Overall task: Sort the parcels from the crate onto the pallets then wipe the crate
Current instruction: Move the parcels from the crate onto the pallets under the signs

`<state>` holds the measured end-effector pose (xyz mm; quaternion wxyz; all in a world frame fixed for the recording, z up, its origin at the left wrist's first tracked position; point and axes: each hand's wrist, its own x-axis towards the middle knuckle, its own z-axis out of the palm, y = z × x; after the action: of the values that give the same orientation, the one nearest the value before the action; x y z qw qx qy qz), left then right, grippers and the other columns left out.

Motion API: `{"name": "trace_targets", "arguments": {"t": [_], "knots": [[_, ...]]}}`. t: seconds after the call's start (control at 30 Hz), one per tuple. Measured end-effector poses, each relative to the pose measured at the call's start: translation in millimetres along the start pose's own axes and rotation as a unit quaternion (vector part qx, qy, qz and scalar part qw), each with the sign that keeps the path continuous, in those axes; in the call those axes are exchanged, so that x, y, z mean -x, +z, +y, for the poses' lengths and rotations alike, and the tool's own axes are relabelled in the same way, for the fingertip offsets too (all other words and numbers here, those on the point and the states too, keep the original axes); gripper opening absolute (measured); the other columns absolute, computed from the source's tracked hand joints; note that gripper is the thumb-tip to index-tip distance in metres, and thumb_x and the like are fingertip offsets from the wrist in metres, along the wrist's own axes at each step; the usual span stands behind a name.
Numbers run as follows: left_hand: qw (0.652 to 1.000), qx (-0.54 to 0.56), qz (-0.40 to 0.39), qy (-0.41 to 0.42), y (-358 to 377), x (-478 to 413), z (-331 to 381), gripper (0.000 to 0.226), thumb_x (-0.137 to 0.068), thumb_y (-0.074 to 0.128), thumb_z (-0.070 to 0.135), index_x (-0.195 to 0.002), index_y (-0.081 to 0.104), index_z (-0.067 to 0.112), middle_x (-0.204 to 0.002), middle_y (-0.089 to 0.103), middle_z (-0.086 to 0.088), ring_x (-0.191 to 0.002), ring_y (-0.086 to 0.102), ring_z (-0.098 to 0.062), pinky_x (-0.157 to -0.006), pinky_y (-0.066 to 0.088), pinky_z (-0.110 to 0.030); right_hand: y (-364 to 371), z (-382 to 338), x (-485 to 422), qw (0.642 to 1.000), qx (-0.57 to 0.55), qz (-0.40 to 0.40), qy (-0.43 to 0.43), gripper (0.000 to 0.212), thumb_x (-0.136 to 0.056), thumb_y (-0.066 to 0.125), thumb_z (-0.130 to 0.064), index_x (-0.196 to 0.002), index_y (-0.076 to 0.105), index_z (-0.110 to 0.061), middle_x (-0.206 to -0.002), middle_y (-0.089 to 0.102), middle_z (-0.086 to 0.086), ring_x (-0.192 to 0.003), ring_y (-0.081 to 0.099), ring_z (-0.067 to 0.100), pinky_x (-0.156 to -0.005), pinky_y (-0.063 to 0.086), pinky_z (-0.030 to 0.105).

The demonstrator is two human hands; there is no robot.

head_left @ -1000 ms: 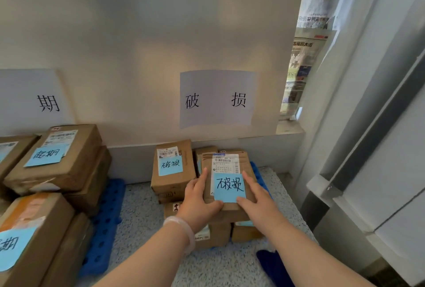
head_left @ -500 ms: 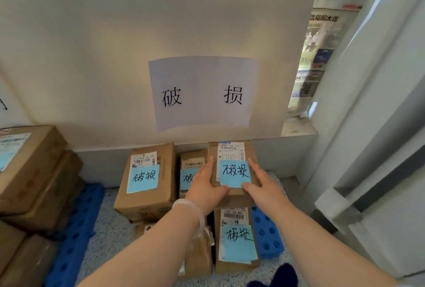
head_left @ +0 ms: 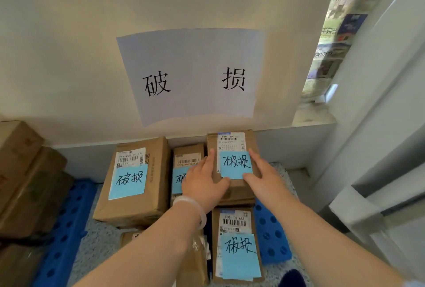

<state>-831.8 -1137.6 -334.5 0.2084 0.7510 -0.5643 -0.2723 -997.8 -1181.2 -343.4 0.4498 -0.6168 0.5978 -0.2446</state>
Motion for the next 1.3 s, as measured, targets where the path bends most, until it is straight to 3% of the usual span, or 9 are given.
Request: {"name": "trace_targets", "arguments": {"t": [0.3,0.37,0.43,0.53,0.8,0.97,1.1,1.23,1.3], "knots": [[0.999,-0.022,-0.020,-0.014,-4,-6,-7,0.083,-0.090,0.050,0.054,-0.152,-0.004,0.045,-0.158,0.027,0.007,-0.145,0.022,-0.022,-0.115,0.024,-0.053,0,-8,-5,0.998,0.051,-0.037,-0.014,0.072,-0.095,0.057,-0.028,-0.153,0.016,-0.045,-0.147,0.034,-0.001,-0.118,0.033,0.007,-0.097,0.034,0.026],[0.999,-0.028,-0.019,-0.015,-5,-6,-7,0.083,-0.090,0.050,0.055,-0.153,-0.003,0.045,-0.159,0.025,0.007,-0.146,0.021,-0.023,-0.116,0.025,-0.052,-1,-9,-3,0.997,0.068,-0.037,-0.011,0.073,-0.095,0.057,-0.031,-0.152,0.015,-0.046,-0.153,0.026,0.000,-0.127,0.033,0.013,-0.102,0.034,0.030],[0.999,-0.036,-0.020,-0.015,-8,-4,-5,0.082,-0.091,0.050,0.055,-0.153,-0.002,0.044,-0.162,0.018,0.005,-0.147,0.016,-0.024,-0.117,0.023,-0.052,-3,-12,2,0.995,0.089,-0.032,-0.004,0.073,-0.094,0.058,-0.036,-0.152,0.015,-0.047,-0.162,0.007,-0.001,-0.145,0.018,0.023,-0.115,0.025,0.040],[0.998,-0.058,-0.020,-0.006,-12,2,-2,0.081,-0.092,0.050,0.057,-0.154,0.000,0.043,-0.164,0.009,0.005,-0.150,0.010,-0.025,-0.119,0.020,-0.052,-5,-16,14,0.990,0.136,-0.020,-0.023,0.073,-0.092,0.058,-0.041,-0.152,0.016,-0.048,-0.164,-0.005,-0.008,-0.151,0.002,0.023,-0.119,0.014,0.043],[0.989,-0.138,0.019,0.045,-27,51,-7,0.086,-0.089,0.050,0.063,-0.153,-0.005,0.044,-0.164,0.003,0.005,-0.151,0.007,-0.022,-0.120,0.017,-0.050,2,-22,77,0.966,0.253,-0.012,-0.058,0.094,-0.081,0.066,-0.060,-0.153,0.007,-0.047,-0.163,-0.012,-0.013,-0.150,-0.006,0.019,-0.122,0.013,0.048],[0.983,-0.167,0.004,0.074,-32,105,-14,0.088,-0.088,0.048,0.066,-0.150,-0.012,0.047,-0.164,-0.003,0.005,-0.151,0.000,-0.022,-0.122,0.009,-0.050,13,-17,133,0.936,0.339,0.046,-0.087,0.099,-0.081,0.060,-0.069,-0.154,-0.003,-0.043,-0.162,-0.021,-0.007,-0.148,-0.023,0.017,-0.122,-0.004,0.043],[0.974,-0.199,0.016,0.110,-37,145,-20,0.089,-0.087,0.045,0.070,-0.151,-0.011,0.044,-0.165,-0.002,0.004,-0.151,0.003,-0.022,-0.121,0.012,-0.048,17,-15,182,0.929,0.355,0.056,-0.083,0.105,-0.079,0.062,-0.069,-0.154,-0.006,-0.042,-0.163,-0.017,-0.007,-0.149,-0.018,0.017,-0.122,-0.004,0.043],[0.964,-0.206,0.002,0.168,-38,195,-23,0.089,-0.087,0.046,0.069,-0.153,-0.006,0.042,-0.165,0.000,0.003,-0.151,0.005,-0.021,-0.121,0.014,-0.048,32,-8,247,0.923,0.367,0.087,-0.073,0.108,-0.071,0.050,-0.083,-0.154,-0.006,-0.041,-0.164,-0.012,-0.006,-0.150,-0.014,0.017,-0.121,-0.005,0.041],[0.959,-0.200,-0.015,0.202,-35,224,-26,0.087,-0.088,0.045,0.068,-0.153,-0.006,0.042,-0.165,0.000,0.003,-0.151,0.004,-0.021,-0.121,0.012,-0.047,43,-2,285,0.928,0.351,0.111,-0.057,0.105,-0.075,0.054,-0.079,-0.154,-0.006,-0.042,-0.164,-0.010,-0.005,-0.151,-0.011,0.017,-0.123,-0.003,0.042]]}}
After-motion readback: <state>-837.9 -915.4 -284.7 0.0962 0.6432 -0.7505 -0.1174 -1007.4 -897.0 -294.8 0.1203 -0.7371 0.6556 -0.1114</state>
